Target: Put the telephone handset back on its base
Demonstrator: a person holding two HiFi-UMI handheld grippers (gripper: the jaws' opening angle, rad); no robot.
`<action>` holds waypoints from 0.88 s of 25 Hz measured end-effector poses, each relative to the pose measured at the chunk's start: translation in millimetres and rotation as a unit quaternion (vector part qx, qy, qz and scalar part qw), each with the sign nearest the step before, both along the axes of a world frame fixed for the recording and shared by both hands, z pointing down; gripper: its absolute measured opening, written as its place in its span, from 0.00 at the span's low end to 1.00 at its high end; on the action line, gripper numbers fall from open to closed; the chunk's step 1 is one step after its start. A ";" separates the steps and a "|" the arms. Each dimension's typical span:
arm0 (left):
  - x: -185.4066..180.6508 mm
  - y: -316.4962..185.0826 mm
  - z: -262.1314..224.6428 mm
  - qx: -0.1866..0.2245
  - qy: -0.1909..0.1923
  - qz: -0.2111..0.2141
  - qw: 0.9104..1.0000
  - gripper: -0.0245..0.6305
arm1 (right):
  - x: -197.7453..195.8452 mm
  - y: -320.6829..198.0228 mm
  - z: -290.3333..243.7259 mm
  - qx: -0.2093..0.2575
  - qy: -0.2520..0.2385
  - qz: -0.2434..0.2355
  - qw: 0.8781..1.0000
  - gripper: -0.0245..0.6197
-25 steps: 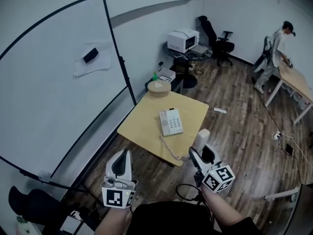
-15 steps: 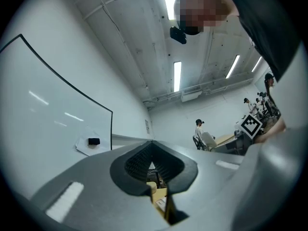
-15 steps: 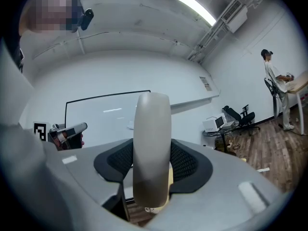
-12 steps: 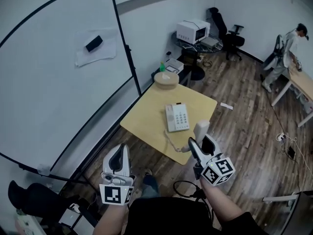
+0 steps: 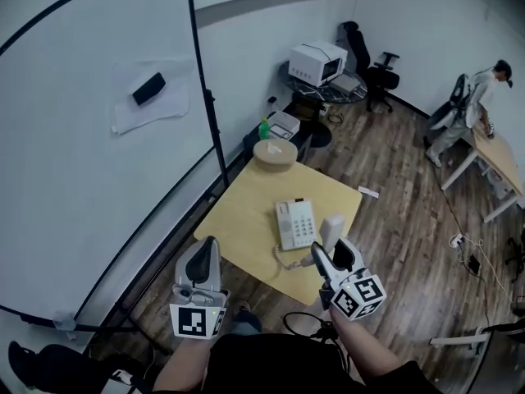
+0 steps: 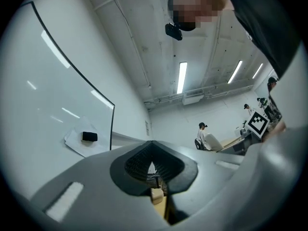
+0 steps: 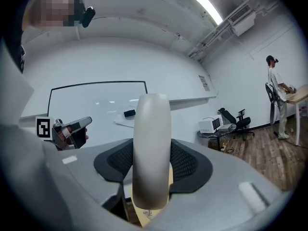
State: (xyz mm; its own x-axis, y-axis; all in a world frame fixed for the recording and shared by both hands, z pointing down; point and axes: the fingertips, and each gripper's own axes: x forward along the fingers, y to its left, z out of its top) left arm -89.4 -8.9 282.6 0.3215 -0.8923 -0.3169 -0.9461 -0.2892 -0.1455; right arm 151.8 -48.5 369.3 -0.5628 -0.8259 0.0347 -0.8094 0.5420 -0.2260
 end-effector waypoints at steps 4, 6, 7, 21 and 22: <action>-14.5 -46.8 0.3 0.000 0.001 0.030 1.000 0.04 | -17.2 -33.7 -2.4 0.002 0.014 0.023 1.000 0.39; -19.1 -66.9 2.2 -0.004 0.005 0.048 0.999 0.04 | -24.6 -50.7 -2.6 -0.001 0.022 0.034 0.999 0.39; -21.3 -76.0 4.0 -0.006 0.008 0.056 0.998 0.04 | -28.0 -58.7 -1.3 -0.004 0.027 0.040 0.999 0.39; -28.7 -164.7 51.8 -0.057 0.005 0.124 0.991 0.04 | -56.6 -163.5 61.2 -0.068 0.104 0.070 0.990 0.39; -29.1 -168.5 55.7 -0.060 0.005 0.123 0.991 0.04 | -57.9 -171.3 70.2 -0.075 0.109 0.068 0.989 0.39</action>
